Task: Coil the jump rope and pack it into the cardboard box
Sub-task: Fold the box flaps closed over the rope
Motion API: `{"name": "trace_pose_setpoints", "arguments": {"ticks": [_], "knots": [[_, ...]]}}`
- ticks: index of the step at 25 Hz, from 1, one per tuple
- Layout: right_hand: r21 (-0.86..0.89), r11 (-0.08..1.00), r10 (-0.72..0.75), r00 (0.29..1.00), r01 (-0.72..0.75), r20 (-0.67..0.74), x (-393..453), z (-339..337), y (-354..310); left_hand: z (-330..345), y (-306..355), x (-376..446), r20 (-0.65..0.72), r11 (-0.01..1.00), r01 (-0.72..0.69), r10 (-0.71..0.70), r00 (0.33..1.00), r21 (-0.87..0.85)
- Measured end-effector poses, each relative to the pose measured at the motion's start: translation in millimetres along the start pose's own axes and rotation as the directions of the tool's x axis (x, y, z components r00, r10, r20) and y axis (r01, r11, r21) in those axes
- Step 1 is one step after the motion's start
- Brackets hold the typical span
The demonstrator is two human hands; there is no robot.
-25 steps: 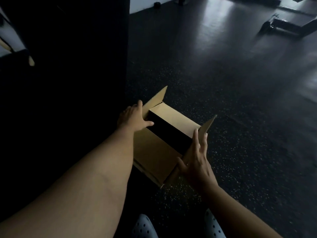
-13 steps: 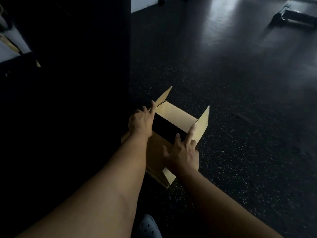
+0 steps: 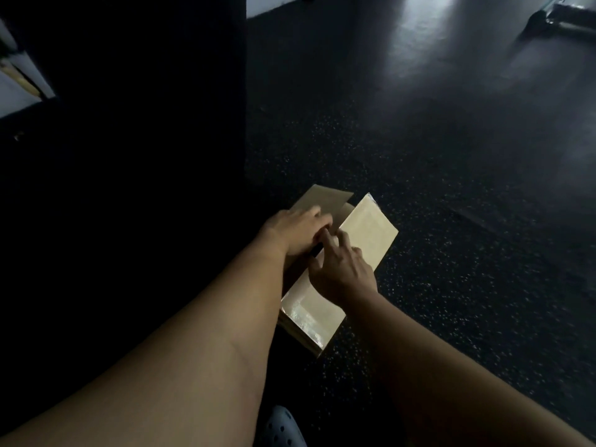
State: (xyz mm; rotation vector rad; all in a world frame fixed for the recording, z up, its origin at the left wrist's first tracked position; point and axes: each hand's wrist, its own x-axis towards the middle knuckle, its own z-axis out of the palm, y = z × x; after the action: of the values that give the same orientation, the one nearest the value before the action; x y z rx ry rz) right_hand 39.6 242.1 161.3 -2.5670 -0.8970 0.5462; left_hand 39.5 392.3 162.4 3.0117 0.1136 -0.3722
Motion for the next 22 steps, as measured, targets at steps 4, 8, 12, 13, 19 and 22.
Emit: {"name": "trace_pose_setpoints", "arguments": {"ticks": [4, 8, 12, 13, 19, 22], "knots": [[-0.078, 0.996, -0.043, 0.999, 0.042, -0.011, 9, -4, 8, -6, -12, 9, 0.015, 0.995, 0.019, -0.018, 1.000, -0.100], [-0.109, 0.994, -0.025, 0.999, 0.029, 0.040, 23, -6, 13, 1, -18, 13, 0.113, 0.998, 0.049, -0.043, 0.993, -0.044], [-0.140, 0.990, -0.024, 0.999, 0.030, 0.049, 36, 3, 26, 1, -32, 18, 0.272, 0.993, 0.107, -0.115, 0.955, 0.044], [-0.157, 0.987, -0.024, 0.998, 0.034, 0.062, 39, 10, 29, 3, -36, 20, 0.303, 0.994, 0.101, -0.111, 0.946, 0.048], [-0.291, 0.957, -0.001, 0.999, 0.014, 0.043, 54, 41, 31, 15, -37, 32, 0.289, 0.995, -0.028, -0.001, 0.957, 0.096], [-0.308, 0.951, 0.036, 0.998, -0.021, 0.042, 55, 46, 30, 21, -28, 27, 0.263, 0.985, -0.038, -0.007, 0.965, 0.167]]}}
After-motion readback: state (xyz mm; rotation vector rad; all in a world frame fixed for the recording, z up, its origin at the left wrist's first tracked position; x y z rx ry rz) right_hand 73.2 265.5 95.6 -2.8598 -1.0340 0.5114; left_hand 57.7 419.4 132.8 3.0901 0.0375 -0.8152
